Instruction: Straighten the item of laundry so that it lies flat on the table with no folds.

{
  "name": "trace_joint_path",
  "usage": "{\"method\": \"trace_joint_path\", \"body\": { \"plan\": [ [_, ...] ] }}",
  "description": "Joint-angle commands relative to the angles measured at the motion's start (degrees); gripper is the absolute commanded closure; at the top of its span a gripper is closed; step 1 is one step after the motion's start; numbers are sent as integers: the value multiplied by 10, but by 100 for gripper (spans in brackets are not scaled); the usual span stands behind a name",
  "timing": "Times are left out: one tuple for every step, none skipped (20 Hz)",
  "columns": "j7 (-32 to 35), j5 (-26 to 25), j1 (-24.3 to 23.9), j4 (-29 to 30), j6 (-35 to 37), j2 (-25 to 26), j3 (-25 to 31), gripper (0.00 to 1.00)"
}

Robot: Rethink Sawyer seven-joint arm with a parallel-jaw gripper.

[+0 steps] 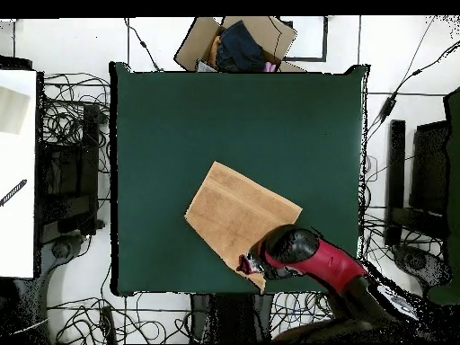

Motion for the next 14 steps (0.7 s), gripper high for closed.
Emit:
{"method": "trace_joint_path", "body": {
  "plan": [
    [114,18,15,-32,-4,20,12,0],
    [116,18,20,-36,4,17,10,0],
    [119,19,27,-46,21,13,8,0],
    [122,18,34,-53,34,9,5,0],
    [121,19,36,-58,41,6,6,0],
    [121,20,38,-62,47,4,7,0],
    [117,21,37,-61,48,1,10,0],
    [117,24,37,-61,47,-1,12,0],
    [114,26,37,-65,44,1,16,0],
    [112,29,35,-64,40,1,22,0],
    [109,30,32,-58,30,-4,27,0],
    [108,34,31,-56,24,-5,31,0],
    [111,39,31,-55,21,-5,34,0],
    [114,42,33,-57,21,-4,36,0]
  ]
}}
